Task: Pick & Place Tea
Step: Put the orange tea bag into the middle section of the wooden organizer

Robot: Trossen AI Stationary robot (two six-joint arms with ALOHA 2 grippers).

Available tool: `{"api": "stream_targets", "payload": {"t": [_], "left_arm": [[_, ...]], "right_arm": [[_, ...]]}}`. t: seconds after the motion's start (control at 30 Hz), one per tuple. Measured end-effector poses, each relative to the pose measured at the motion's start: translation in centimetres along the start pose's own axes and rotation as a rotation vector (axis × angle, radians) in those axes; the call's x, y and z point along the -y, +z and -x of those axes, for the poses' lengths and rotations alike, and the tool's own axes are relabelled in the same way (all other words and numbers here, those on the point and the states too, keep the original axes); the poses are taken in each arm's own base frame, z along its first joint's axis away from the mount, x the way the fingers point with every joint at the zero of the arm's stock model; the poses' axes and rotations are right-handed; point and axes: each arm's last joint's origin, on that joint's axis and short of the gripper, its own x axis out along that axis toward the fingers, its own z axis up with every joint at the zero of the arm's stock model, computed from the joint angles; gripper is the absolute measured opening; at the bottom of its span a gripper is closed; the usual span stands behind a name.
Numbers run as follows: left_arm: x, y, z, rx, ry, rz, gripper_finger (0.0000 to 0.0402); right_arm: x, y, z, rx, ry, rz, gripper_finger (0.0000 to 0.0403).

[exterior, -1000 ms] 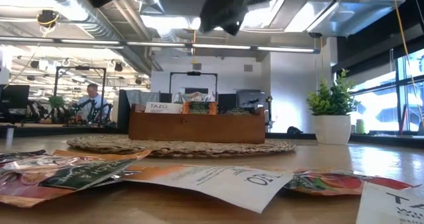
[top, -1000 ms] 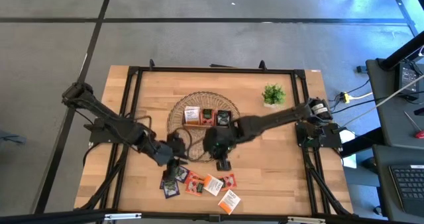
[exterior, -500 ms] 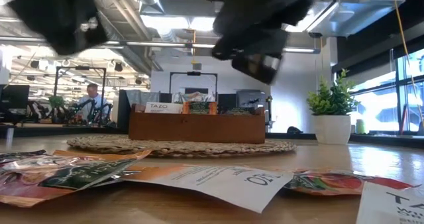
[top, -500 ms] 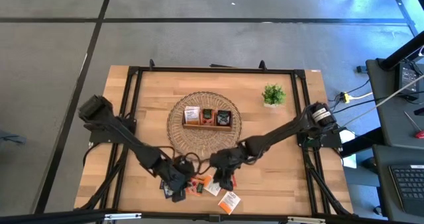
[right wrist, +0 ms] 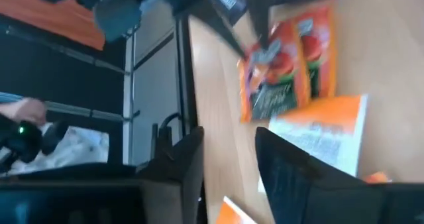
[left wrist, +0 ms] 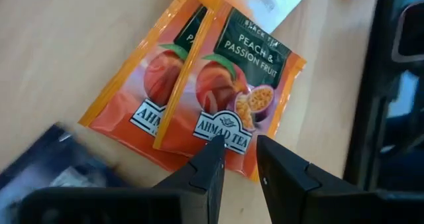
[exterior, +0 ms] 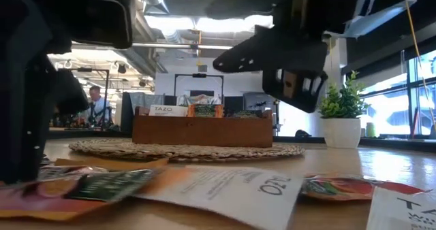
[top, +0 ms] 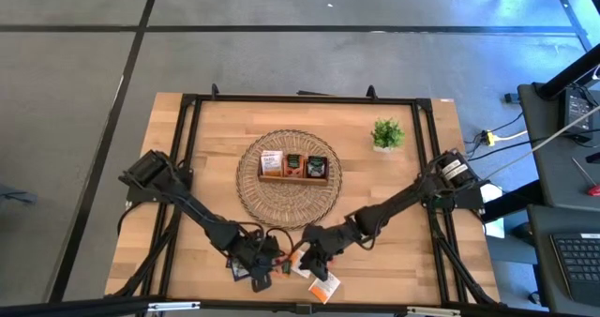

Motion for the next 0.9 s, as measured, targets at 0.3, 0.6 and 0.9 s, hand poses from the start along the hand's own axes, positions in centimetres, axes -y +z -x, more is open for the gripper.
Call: {"api": "stream_targets", "payload": {"t": [0.3, 0.6, 0.9], "left_arm": [[0.1, 0.8, -0.9, 0.112, -0.023, 0.138, 0.0086], [-0.3, 1.1, -0.9, 0.233, 0.043, 0.200, 0.0086], [-0.3, 1.1, -0.9, 0.241, 0.048, 0.202, 0.0086]], "right_arm": [[0.8, 0.0, 0.0, 0.009, -0.090, -0.129, 0.0197], [1.7, -0.4, 0.2, 0.022, -0.213, -0.135, 0.0250], [3.9, 0.1, -1.0, 0.035, -0.253, -0.241, 0.0236]]}}
